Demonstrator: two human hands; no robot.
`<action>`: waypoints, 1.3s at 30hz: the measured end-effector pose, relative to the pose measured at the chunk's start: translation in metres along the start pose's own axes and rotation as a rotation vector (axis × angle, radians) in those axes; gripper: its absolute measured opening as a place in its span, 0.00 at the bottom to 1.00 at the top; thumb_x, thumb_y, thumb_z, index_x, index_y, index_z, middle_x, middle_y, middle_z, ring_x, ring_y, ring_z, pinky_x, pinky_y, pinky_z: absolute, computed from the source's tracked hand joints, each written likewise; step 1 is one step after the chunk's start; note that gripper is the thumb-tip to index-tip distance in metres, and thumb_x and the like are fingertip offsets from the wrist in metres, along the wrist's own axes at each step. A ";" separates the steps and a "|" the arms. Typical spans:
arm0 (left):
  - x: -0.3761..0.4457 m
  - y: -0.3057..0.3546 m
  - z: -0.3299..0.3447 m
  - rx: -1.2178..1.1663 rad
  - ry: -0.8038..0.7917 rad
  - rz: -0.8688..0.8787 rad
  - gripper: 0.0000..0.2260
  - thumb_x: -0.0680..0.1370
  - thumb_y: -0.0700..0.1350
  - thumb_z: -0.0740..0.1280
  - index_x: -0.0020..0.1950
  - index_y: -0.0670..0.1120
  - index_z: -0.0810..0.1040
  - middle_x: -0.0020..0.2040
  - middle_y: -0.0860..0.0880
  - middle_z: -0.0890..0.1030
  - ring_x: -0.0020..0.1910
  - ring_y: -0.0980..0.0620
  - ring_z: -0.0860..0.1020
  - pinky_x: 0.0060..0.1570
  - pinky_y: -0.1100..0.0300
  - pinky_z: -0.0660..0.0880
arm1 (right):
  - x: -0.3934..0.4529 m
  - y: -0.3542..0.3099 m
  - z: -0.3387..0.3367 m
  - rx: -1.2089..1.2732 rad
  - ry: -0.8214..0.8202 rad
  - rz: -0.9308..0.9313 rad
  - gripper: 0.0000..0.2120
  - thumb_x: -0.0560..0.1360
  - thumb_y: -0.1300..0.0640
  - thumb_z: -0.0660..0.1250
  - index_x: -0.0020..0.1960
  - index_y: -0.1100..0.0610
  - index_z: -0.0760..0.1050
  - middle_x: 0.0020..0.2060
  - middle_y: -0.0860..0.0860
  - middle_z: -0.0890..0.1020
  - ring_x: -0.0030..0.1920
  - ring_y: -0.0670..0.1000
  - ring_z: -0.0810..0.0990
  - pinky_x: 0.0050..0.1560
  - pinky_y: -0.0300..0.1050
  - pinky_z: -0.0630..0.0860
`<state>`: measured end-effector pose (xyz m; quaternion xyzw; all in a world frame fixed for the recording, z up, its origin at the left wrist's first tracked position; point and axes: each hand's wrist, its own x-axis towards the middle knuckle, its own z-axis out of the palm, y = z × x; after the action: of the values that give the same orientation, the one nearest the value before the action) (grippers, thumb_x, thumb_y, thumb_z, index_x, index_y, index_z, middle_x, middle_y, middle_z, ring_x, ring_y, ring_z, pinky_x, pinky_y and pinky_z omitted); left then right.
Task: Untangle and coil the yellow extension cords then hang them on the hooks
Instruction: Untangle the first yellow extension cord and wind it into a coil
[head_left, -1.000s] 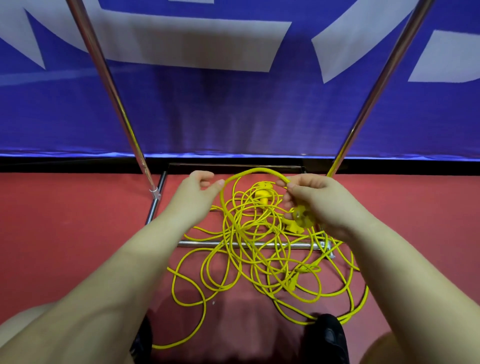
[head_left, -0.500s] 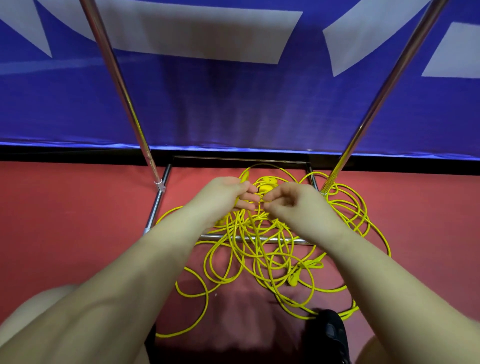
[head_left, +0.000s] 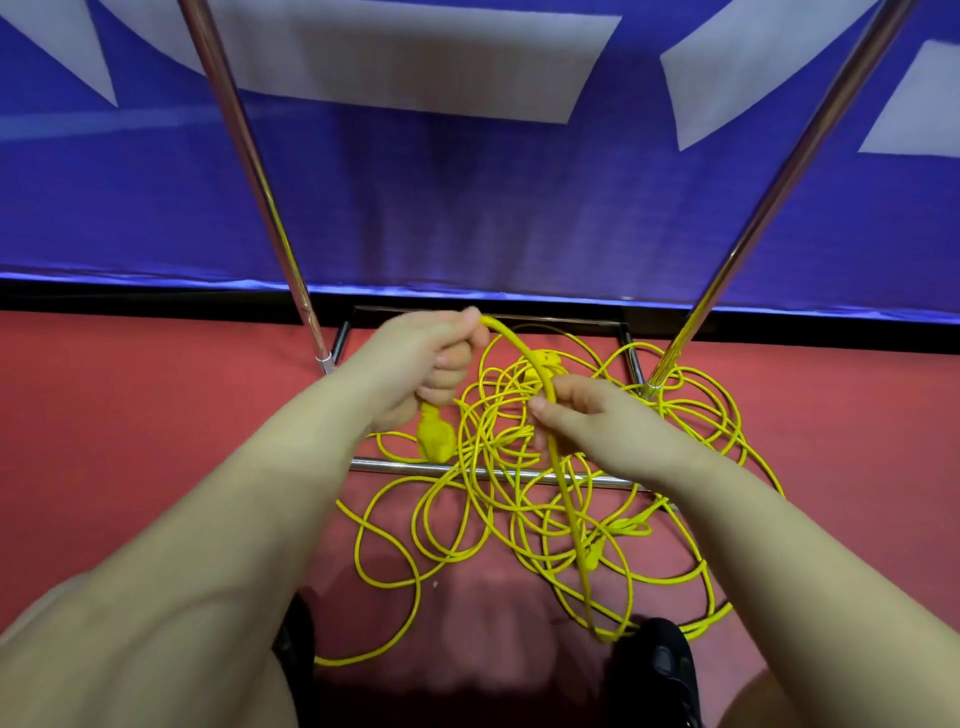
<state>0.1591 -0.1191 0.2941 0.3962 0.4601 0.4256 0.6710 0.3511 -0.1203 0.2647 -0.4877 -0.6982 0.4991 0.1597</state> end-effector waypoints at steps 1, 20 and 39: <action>0.001 0.005 -0.006 -0.084 0.041 0.030 0.14 0.82 0.47 0.53 0.39 0.45 0.69 0.19 0.56 0.60 0.16 0.62 0.56 0.16 0.70 0.51 | -0.002 0.002 0.000 -0.051 -0.038 0.041 0.11 0.79 0.53 0.60 0.40 0.56 0.71 0.33 0.49 0.81 0.35 0.52 0.76 0.43 0.54 0.75; -0.003 -0.009 -0.007 0.778 0.103 0.238 0.10 0.80 0.43 0.59 0.58 0.50 0.78 0.50 0.56 0.79 0.45 0.64 0.75 0.42 0.78 0.69 | -0.018 -0.019 -0.009 -0.270 0.287 -0.126 0.05 0.72 0.54 0.71 0.40 0.50 0.75 0.29 0.47 0.78 0.29 0.41 0.74 0.34 0.35 0.70; 0.011 -0.009 -0.017 0.177 0.461 0.088 0.13 0.83 0.47 0.52 0.40 0.47 0.68 0.32 0.49 0.68 0.17 0.61 0.61 0.19 0.71 0.61 | -0.011 -0.012 -0.038 -0.129 0.499 -0.039 0.05 0.78 0.54 0.62 0.44 0.51 0.69 0.31 0.50 0.76 0.29 0.49 0.73 0.34 0.43 0.70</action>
<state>0.1470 -0.1098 0.2782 0.3655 0.6186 0.4919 0.4917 0.3774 -0.1093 0.2951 -0.5914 -0.6768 0.3148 0.3052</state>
